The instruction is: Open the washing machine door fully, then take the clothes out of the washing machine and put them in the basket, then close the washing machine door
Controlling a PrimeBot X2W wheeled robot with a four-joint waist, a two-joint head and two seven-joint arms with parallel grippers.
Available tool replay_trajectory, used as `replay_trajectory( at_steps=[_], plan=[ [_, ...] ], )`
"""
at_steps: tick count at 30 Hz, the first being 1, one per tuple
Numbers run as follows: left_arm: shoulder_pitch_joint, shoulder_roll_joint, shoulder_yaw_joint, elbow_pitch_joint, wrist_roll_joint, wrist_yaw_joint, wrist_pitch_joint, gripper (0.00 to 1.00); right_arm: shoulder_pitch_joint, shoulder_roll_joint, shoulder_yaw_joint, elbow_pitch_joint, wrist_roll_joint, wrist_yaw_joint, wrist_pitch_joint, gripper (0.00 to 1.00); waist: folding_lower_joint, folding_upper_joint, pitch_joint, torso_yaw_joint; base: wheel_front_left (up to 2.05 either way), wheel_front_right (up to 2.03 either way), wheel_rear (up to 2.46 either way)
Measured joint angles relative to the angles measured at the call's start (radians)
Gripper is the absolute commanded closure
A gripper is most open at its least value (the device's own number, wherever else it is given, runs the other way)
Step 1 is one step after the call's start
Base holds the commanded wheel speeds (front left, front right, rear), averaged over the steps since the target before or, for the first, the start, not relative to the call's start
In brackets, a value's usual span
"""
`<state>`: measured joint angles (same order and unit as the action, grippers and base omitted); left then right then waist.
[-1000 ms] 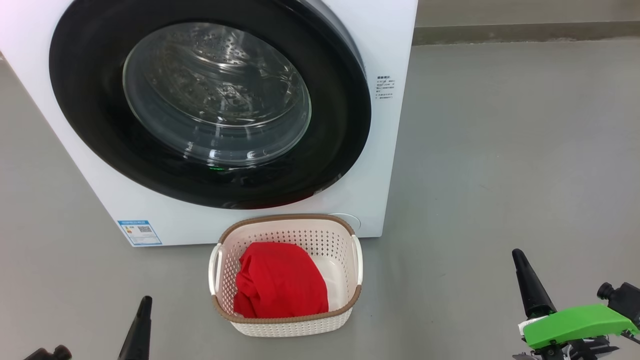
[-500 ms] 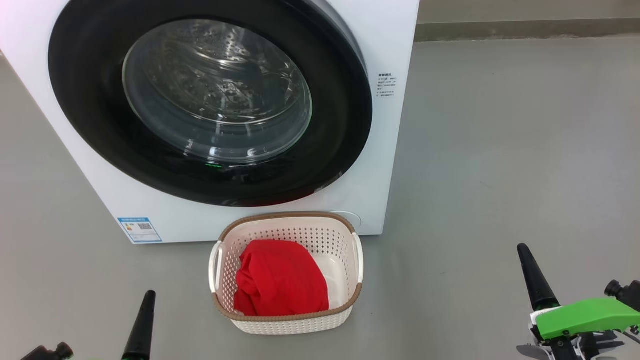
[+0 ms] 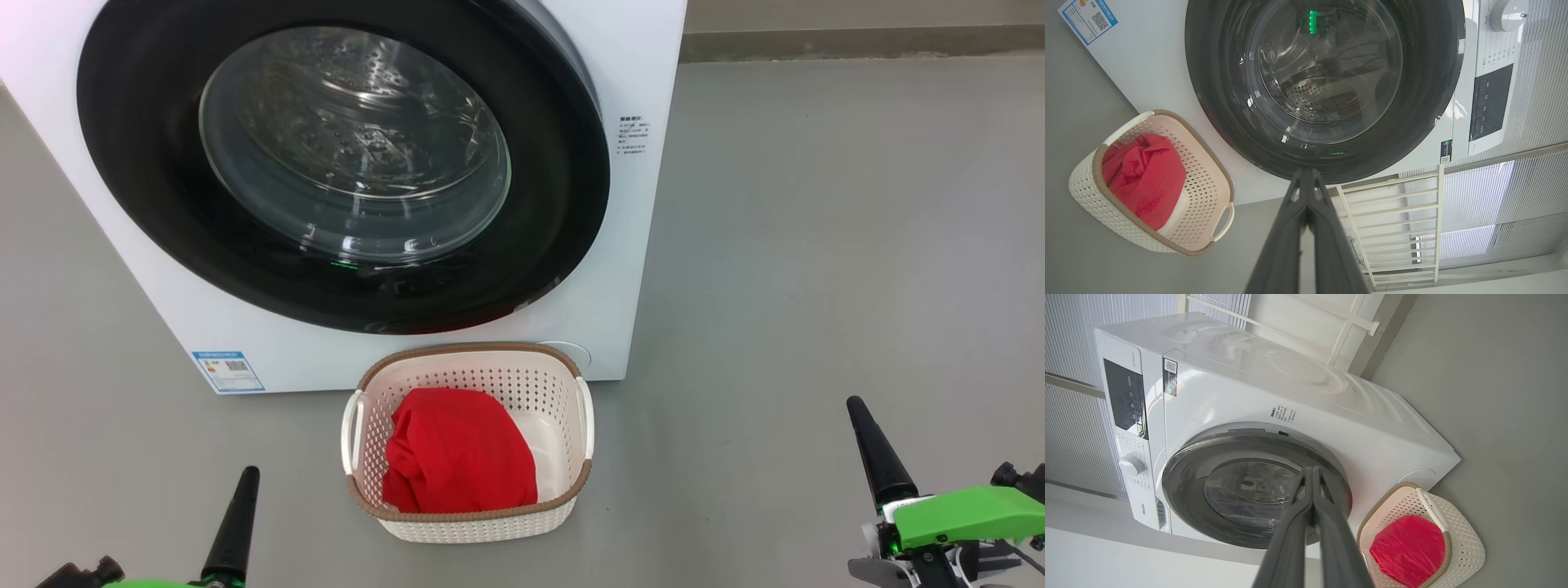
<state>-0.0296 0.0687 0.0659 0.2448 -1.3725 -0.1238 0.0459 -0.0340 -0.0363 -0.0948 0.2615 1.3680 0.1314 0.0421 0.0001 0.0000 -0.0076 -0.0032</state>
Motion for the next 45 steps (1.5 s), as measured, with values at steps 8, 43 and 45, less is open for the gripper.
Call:
replay_trajectory(
  at_steps=[8, 43, 45],
  plan=[
    [-0.017, -0.015, 0.004, 0.008, -0.084, 0.000, 0.024, 1.00, -0.016, -0.001, -0.017, 0.002, 0.082, 0.000, 0.021, 1.00, 0.0000, 0.0000, 0.004, 0.001, 0.00, 0.00, 0.00],
    [-0.038, -0.027, 0.014, 0.021, -0.229, 0.000, 0.063, 1.00, -0.032, -0.001, -0.029, 0.007, 0.241, -0.001, 0.064, 1.00, 0.0000, 0.0000, 0.011, 0.003, 0.00, 0.00, 0.00],
    [-0.038, -0.027, 0.014, 0.021, -0.229, 0.000, 0.063, 1.00, -0.032, -0.001, -0.030, 0.007, 0.241, -0.001, 0.064, 1.00, 0.0000, 0.0000, 0.011, 0.003, 0.00, 0.00, 0.00]
  ],
)
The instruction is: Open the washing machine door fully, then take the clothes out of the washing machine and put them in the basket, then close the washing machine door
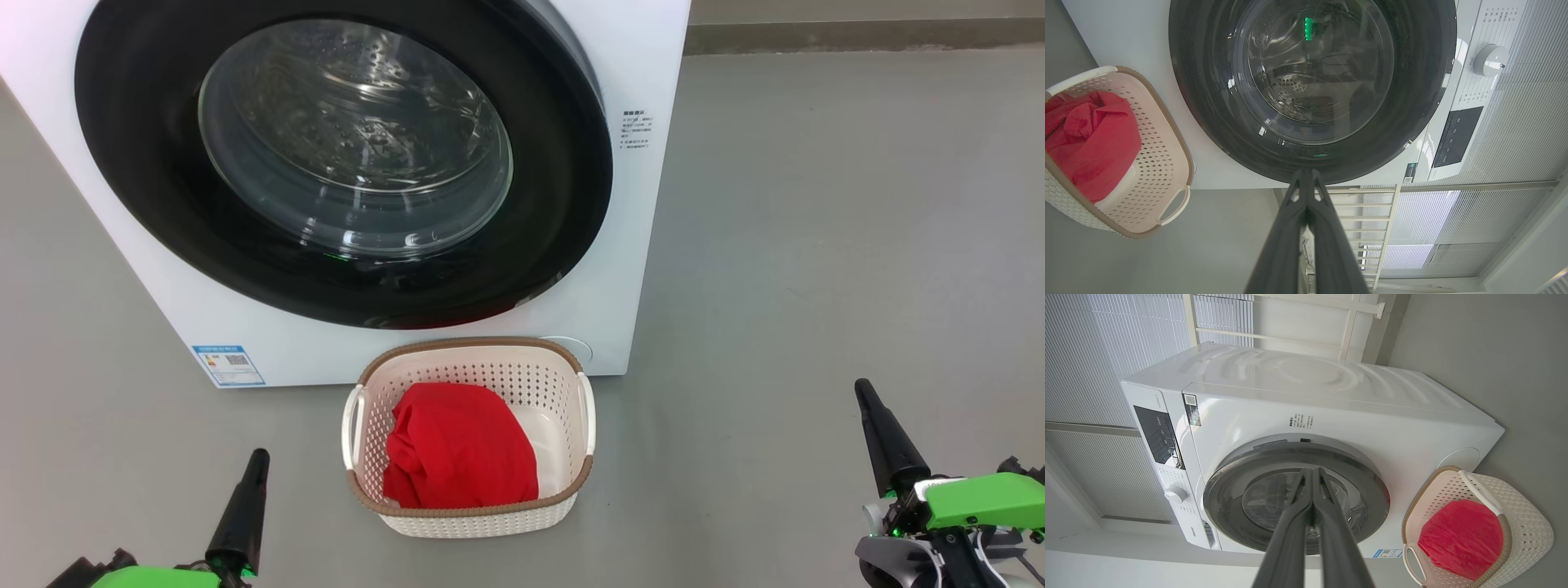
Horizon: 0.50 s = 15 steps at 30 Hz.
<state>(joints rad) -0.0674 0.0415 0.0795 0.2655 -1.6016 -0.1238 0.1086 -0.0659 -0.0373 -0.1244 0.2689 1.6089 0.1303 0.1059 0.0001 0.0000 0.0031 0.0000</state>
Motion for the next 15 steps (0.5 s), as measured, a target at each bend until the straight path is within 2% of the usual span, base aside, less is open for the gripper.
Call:
replay_trajectory(
  at_steps=[15],
  plan=[
    [0.000, 0.000, 0.000, 0.000, 0.000, 0.000, 0.000, 1.00, 0.000, 0.000, -0.001, 0.000, 0.000, 0.000, 0.000, 1.00, 0.0000, 0.0000, 0.000, 0.000, 0.00, 0.00, 0.00]
  ],
)
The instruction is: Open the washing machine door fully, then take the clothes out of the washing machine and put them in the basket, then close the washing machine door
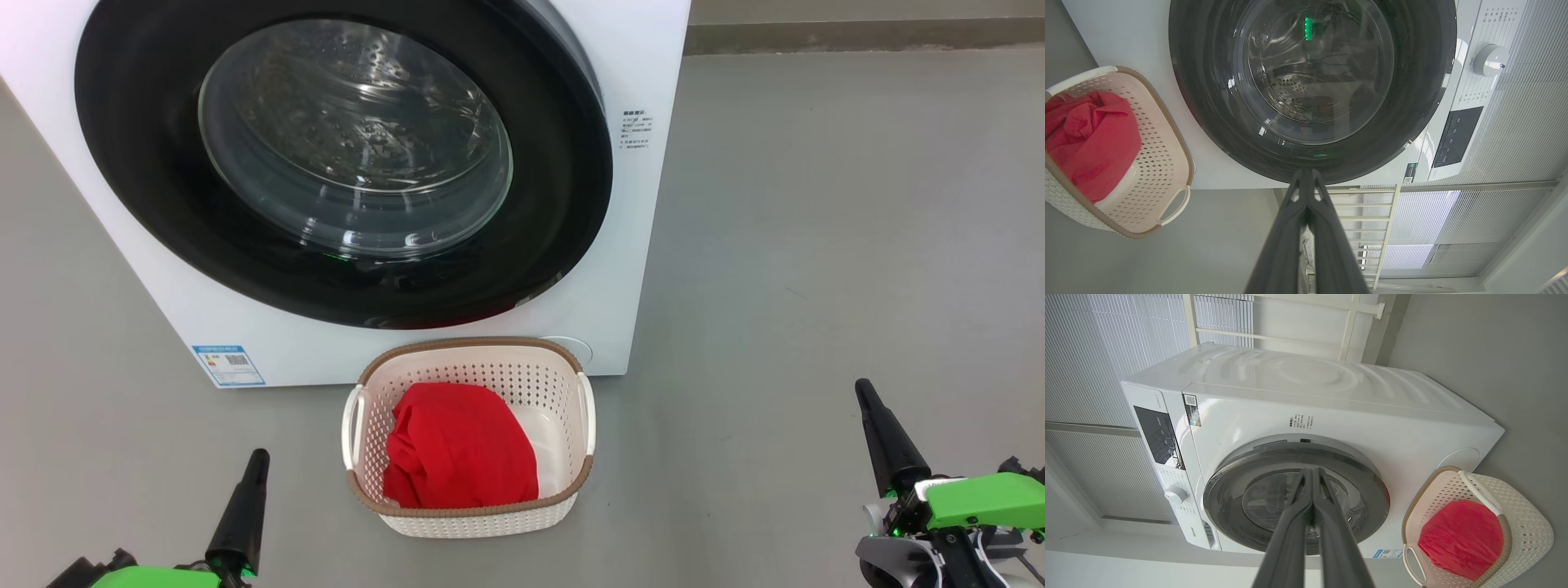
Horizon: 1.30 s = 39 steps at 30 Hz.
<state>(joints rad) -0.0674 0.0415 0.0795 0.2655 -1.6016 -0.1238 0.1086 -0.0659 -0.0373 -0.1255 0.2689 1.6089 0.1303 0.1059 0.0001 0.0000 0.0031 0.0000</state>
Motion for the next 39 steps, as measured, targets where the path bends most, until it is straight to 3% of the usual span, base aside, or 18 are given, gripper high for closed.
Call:
replay_trajectory(
  at_steps=[39],
  plan=[
    [0.000, 0.000, 0.000, 0.000, 0.000, 0.000, 0.000, 1.00, 0.000, 0.000, -0.002, 0.000, 0.000, 0.000, 0.000, 1.00, -0.0001, 0.0000, 0.000, 0.000, 0.00, 0.00, 0.00]
  ],
)
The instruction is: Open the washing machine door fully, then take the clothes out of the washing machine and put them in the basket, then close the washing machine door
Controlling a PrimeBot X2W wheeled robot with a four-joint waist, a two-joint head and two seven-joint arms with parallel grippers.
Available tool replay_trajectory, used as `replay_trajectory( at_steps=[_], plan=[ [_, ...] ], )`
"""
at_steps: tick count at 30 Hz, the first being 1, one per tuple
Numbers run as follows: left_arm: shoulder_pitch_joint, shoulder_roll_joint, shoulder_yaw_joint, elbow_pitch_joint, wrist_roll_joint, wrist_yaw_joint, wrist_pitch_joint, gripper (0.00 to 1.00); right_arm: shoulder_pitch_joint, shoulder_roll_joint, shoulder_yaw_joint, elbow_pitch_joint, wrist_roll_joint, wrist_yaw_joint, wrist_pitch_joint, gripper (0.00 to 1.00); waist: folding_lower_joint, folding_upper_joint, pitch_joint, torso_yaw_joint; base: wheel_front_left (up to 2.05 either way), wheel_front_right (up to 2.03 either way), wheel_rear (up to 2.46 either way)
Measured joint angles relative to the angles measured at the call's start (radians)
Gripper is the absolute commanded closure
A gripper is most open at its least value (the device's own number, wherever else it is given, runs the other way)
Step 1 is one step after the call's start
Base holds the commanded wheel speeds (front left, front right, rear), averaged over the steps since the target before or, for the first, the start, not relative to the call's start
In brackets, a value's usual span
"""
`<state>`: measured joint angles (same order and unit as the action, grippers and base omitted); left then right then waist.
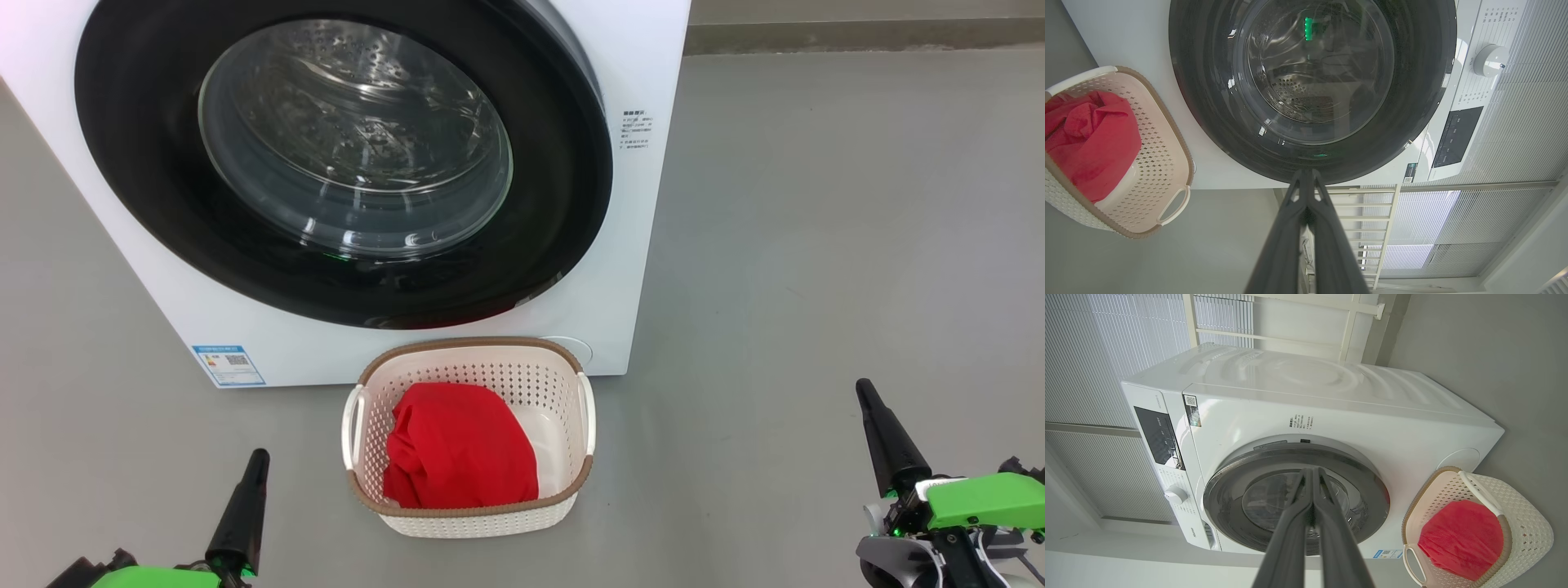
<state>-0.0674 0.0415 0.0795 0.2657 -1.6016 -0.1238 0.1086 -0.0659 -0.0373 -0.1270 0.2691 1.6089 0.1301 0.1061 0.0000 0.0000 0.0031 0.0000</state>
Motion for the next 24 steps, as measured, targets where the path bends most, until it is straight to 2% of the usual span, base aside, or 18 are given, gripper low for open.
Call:
replay_trajectory(
  at_steps=[24],
  plan=[
    [0.000, 0.000, 0.000, 0.000, 0.000, 0.000, 0.000, 1.00, 0.000, 0.000, 0.000, 0.000, 0.000, 0.000, 0.001, 1.00, 0.0000, 0.0000, 0.000, 0.000, 0.00, 0.00, 0.00]
  ],
)
